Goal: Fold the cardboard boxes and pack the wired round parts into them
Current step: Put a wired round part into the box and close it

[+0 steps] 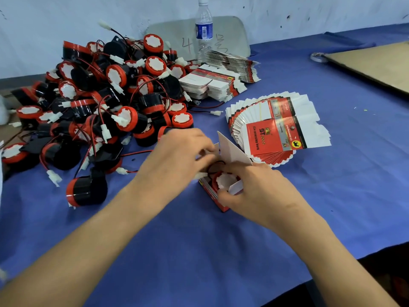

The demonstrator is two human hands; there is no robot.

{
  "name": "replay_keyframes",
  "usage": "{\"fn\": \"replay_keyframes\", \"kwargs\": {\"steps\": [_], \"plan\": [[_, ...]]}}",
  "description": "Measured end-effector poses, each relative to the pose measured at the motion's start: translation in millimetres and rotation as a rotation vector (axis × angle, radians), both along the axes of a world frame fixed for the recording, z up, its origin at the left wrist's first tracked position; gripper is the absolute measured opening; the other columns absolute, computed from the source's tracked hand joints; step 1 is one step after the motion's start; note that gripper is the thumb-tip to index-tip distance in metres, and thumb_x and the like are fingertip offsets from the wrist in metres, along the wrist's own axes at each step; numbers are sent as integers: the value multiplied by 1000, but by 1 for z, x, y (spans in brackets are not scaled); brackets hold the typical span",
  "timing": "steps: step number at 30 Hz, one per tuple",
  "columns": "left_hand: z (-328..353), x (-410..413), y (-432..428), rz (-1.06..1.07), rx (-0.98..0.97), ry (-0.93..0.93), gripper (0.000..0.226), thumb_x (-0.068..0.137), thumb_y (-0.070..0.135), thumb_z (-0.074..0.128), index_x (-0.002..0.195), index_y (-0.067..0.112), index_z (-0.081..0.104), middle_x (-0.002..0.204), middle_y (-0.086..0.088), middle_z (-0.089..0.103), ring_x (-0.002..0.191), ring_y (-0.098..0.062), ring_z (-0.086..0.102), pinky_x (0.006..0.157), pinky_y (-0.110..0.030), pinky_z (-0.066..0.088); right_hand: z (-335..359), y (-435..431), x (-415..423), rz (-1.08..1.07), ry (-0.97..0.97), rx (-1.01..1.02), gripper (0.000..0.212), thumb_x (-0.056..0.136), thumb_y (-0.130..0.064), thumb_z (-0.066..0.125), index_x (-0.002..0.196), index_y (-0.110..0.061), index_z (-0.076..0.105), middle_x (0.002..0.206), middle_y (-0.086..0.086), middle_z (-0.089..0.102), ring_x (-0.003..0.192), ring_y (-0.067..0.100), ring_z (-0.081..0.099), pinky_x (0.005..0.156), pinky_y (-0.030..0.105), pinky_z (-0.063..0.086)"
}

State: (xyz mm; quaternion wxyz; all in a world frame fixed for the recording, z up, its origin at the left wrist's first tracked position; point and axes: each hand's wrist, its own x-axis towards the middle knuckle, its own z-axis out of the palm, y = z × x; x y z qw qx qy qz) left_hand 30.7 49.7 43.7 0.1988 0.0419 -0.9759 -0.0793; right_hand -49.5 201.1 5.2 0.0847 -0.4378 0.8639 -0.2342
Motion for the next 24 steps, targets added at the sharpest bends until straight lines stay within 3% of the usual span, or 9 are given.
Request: {"fn": "replay_keyframes", "kwargs": {"steps": [1,3,7,10,13,15,19,21,24], "plan": [[-3,9,-2,29,63,121,12,84,19,71,90,9,75,88,-5,69,78,-24,64,70,-39,51,0,0,0,-3,7,-3,30,81,-47,53,111,-48,56,99,-8,62,90,19,59,67,27,48],[-13,24,-4,87,157,161,16,80,18,78,94,11,75,87,-3,68,74,-21,63,70,-41,52,0,0,0,-2,10,5,31,81,-47,53,112,-48,55,97,-9,62,87,19,58,65,26,44],[-30,37,3,155,442,143,28,73,32,76,95,14,74,85,4,69,71,-6,65,72,-19,50,0,0,0,1,14,6,32,80,-47,53,112,-47,55,94,-10,62,88,18,60,65,26,46],[-36,36,9,153,574,205,12,75,22,79,84,17,72,83,8,69,70,-4,67,70,-16,51,0,0,1,-3,22,16,32,80,-47,52,113,-47,54,95,-9,62,85,19,58,63,26,42],[-33,28,15,108,372,258,8,79,9,77,82,10,70,79,3,67,70,-8,62,69,-17,48,1,0,0,-8,12,34,33,81,-46,53,114,-46,55,94,-9,61,80,19,53,62,26,41],[-30,19,15,44,181,232,3,79,6,72,81,5,70,76,-4,68,70,-17,63,66,-26,48,2,0,-1,-2,-2,54,33,82,-46,52,115,-43,56,94,-9,63,83,18,57,65,27,47],[-26,3,5,11,10,-7,8,75,-8,65,77,-1,70,71,-15,66,67,-34,61,58,-46,52,4,0,0,-4,-16,68,30,82,-43,53,111,-37,57,95,-8,64,84,20,58,69,28,51],[-26,2,5,13,-18,-72,11,74,-10,68,80,-1,71,79,-15,68,74,-35,61,61,-46,52,5,0,1,-4,-18,65,30,81,-43,54,111,-38,57,96,-8,64,87,20,60,70,28,52],[-30,8,7,39,-66,1,10,68,-5,79,74,0,74,105,-12,69,80,-34,60,63,-40,53,5,0,2,-7,-28,48,27,81,-42,54,108,-38,57,96,-8,65,89,20,61,71,29,52]]}}
